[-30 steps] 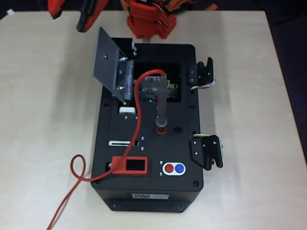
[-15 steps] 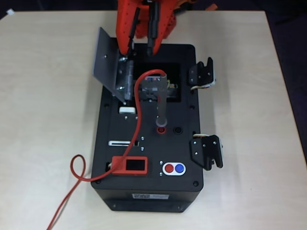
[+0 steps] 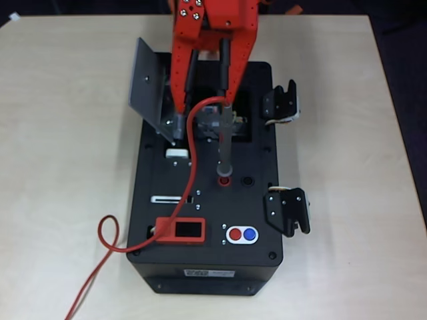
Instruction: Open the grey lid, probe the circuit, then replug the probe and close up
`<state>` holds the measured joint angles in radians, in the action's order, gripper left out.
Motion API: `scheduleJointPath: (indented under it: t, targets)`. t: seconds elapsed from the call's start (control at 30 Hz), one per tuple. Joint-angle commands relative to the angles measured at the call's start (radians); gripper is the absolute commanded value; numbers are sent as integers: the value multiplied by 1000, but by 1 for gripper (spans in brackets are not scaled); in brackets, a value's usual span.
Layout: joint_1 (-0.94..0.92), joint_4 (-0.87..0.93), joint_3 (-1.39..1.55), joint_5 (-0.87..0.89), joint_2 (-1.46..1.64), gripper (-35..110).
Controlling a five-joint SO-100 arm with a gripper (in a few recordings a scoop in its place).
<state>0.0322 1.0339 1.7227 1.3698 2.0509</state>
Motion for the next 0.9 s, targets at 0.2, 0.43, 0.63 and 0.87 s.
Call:
scheduleJointPath:
  t: [0.2, 0.43, 0.63, 0.87]
  targets:
    - [80, -120, -78, 242, -109, 15]
    - [140, -238, -15, 382, -94, 15]
    - [144, -253, 6, 417, -80, 14]
    - [107, -245, 69, 399, -67, 13]
